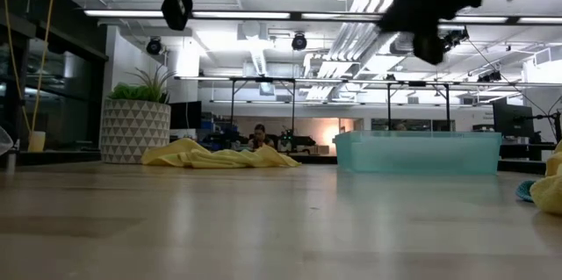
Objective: Fold microfiber towels
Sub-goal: Fold the bottom yellow towel
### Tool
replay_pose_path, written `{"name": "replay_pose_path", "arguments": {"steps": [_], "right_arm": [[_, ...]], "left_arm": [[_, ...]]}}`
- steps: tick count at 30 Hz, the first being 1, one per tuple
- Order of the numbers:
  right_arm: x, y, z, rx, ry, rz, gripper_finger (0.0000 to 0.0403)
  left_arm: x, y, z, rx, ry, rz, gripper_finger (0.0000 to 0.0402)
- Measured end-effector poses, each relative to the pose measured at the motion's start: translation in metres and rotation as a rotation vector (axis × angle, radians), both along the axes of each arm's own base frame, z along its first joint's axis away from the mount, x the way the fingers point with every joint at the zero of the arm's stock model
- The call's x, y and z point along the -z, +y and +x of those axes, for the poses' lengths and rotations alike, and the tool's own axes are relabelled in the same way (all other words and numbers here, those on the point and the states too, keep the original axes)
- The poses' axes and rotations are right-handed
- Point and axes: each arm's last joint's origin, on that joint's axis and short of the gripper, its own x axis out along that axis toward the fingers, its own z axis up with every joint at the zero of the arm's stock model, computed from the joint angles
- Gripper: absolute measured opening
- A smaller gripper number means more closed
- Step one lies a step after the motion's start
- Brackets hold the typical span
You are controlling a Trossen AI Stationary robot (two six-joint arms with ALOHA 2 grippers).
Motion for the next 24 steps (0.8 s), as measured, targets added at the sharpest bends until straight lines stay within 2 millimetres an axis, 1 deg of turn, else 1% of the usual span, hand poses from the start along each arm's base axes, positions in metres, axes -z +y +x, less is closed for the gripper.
{"name": "replay_pose_path", "arguments": {"steps": [3,5,7,9,12,15,20,24], "right_arm": [[-0.003,0.009,-0.015,-0.027,0.348,0.003,0.0092],[-0.005,0.016,-0.028,-0.012,0.558,0.033,0.0119],[-0.003,0.026,-0.041,0.012,0.728,0.066,0.0143],[0.001,0.036,-0.051,0.029,0.829,0.1,0.0163],[0.014,0.051,-0.059,0.051,0.889,0.137,0.0185],[0.028,0.059,-0.06,0.098,0.877,0.158,0.0197],[0.053,0.059,-0.066,0.233,0.902,0.169,0.02],[0.068,0.057,-0.07,0.258,0.924,0.188,0.0199]], "left_arm": [[0.0,0.0,0.0,0.0,0.002,0.021,0.0005],[0.0,0.0,0.0,0.0,0.003,0.026,0.0005],[0.0,0.001,0.0,-0.003,0.003,0.026,0.0005],[0.0,0.001,0.0,-0.01,0.004,0.033,0.0005],[0.0,0.001,0.0,-0.021,0.007,0.059,0.0005],[0.0,0.001,0.0,-0.022,0.008,0.065,0.0005],[0.0,0.001,0.0,-0.022,0.008,0.065,0.0005],[0.0,0.001,0.0,-0.022,0.008,0.065,0.0005]]}}
